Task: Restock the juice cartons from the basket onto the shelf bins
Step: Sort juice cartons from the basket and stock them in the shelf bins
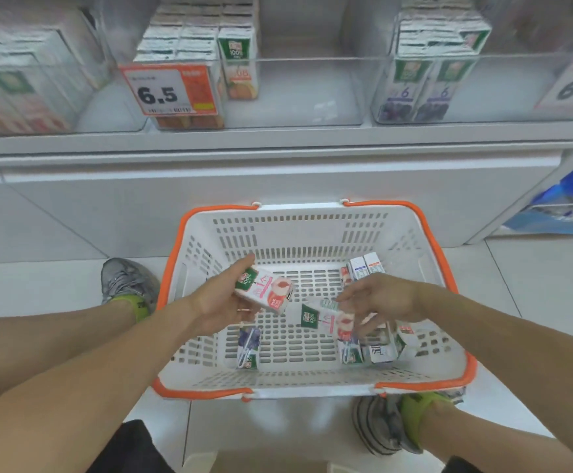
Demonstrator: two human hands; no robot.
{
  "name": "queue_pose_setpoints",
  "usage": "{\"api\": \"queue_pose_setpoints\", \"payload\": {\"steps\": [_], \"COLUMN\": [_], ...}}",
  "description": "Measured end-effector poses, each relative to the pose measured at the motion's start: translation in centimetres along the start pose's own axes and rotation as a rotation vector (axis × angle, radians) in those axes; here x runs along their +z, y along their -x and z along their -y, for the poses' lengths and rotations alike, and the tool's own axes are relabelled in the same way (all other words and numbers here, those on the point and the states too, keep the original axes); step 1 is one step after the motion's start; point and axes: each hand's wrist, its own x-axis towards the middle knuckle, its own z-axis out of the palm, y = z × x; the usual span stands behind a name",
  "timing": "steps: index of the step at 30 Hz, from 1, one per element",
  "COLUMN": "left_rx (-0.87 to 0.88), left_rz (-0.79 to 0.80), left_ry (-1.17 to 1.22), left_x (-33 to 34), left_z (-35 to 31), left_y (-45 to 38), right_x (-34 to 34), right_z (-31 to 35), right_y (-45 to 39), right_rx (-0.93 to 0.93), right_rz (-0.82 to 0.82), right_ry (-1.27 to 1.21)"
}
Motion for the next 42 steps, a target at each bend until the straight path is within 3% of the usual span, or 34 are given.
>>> {"api": "queue_pose_setpoints", "payload": {"steps": [7,11,16,19,24,30,35,38,42], "left_rx": [0.132,0.258,0.436,0.457,0.486,0.486,0.508,0.52,0.483], "left_rz": [0.062,0.023,0.1,0.224,0.292,0.222,0.163,0.114,0.05], "left_ry": [-0.656,-0.881,-0.687,-0.602,-0.576,-0.499,-0.479,-0.39,-0.227], "left_x": [-1.0,-0.8,-1.1,-1.2,0.0,1.2,1.0,1.2,2.3], "left_z": [-9.7,-16.5,-19.1,-19.5,-20.0,-20.5,-20.3,-20.3,-20.7], "left_y": [7.8,11.5,12.3,12.2,12.2,12.0,11.8,11.7,11.3], "right_x": [1.1,2.8,2.9,2.6,3.3,3.9,4.5,4.0,3.3], "right_z": [8.4,14.3,19.0,21.1,22.5,24.4,25.6,26.2,25.9], "right_y": [3.1,5.4,9.0,10.8,11.9,11.7,11.4,12.2,13.0], "right_rx": [-0.243,-0.442,-0.578,-0.575,-0.54,-0.517,-0.522,-0.514,-0.558], "right_rz": [0.01,0.072,0.068,0.039,0.028,0.057,-0.119,-0.238,-0.266], "right_ry": [-0.255,-0.371,-0.365,-0.288,-0.282,-0.242,-0.103,-0.216,-0.441]}}
